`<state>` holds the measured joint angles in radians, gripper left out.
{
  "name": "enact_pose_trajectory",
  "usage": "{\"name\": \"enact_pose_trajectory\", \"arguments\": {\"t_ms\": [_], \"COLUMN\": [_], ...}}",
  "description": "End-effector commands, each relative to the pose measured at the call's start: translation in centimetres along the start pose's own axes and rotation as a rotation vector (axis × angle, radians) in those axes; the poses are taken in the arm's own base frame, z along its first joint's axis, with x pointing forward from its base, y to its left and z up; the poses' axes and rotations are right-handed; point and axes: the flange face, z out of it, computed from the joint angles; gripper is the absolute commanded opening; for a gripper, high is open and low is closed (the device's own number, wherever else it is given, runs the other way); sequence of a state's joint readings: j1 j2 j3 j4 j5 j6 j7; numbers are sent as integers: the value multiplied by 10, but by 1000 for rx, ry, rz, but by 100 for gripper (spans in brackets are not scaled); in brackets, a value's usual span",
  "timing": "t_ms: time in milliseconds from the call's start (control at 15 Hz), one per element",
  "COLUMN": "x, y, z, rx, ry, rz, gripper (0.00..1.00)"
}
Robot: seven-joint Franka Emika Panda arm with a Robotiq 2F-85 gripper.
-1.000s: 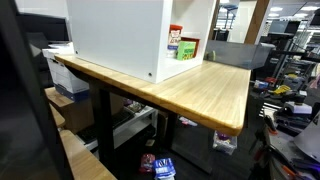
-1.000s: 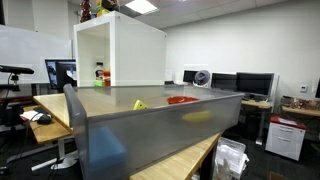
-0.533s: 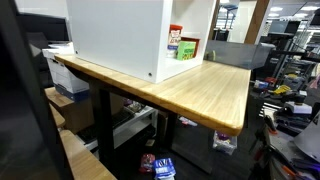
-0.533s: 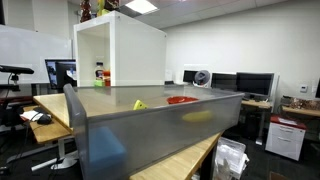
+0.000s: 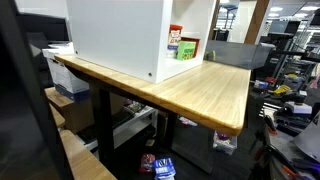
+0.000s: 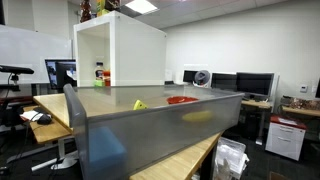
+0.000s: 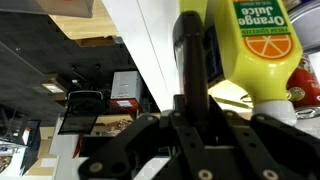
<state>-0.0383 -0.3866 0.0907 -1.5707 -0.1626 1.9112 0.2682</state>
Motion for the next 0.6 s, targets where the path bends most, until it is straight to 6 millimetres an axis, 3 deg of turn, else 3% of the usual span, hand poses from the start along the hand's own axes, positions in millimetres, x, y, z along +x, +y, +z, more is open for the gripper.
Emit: {"name": "enact_pose_trajectory", "arguments": {"t_ms": [0, 67, 467, 533], "x": [1, 1, 1, 1], "y": [0, 1, 0, 1], "z": [0, 0, 0, 0], "rx": [0, -1, 0, 0], "ry": [-1, -1, -1, -2], "rz": [1, 1, 1, 2], "gripper": [6, 25, 25, 6]}}
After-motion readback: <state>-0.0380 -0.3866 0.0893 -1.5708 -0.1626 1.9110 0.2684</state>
